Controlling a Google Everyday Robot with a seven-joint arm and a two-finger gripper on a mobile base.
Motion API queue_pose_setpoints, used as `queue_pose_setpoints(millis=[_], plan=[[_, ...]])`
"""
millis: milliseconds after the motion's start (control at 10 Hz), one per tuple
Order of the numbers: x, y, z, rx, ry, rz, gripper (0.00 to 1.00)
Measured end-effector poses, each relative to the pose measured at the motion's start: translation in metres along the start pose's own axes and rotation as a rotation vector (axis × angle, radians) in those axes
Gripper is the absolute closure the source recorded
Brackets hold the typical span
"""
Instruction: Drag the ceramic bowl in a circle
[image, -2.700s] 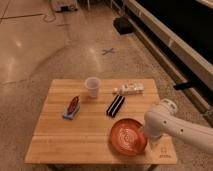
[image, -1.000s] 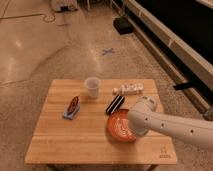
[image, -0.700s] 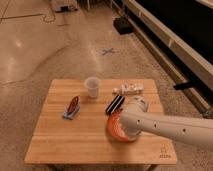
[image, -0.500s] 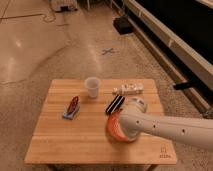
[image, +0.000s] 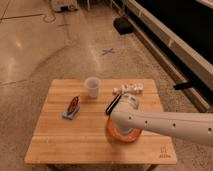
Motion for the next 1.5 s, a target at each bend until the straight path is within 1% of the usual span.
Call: queue_pose_setpoints(millis=[100, 200, 300, 400, 500, 700, 1000, 1300, 1500], plan=[[0.012, 0.011, -0.002, -0.01, 0.0, 0.019, 0.25], [0.026, 0.026, -0.003, -0.021, -0.002, 0.047, 0.2], [0.035, 0.038, -0.004, -0.03, -0.005, 0.071, 0.2], [0.042, 0.058, -0.003, -0.043, -0.013, 0.112, 0.2], [0.042, 0.069, -0.002, -0.051, -0.021, 0.131, 0.2], [0.034, 0.086, 0.007, -0.044, -0.048, 0.169, 0.2], [0.026, 0.078, 0.021, -0.01, -0.091, 0.183, 0.2], [0.028, 0.069, 0.032, 0.03, -0.109, 0.182, 0.2], [0.027, 0.065, 0.053, 0.067, -0.12, 0.174, 0.2]])
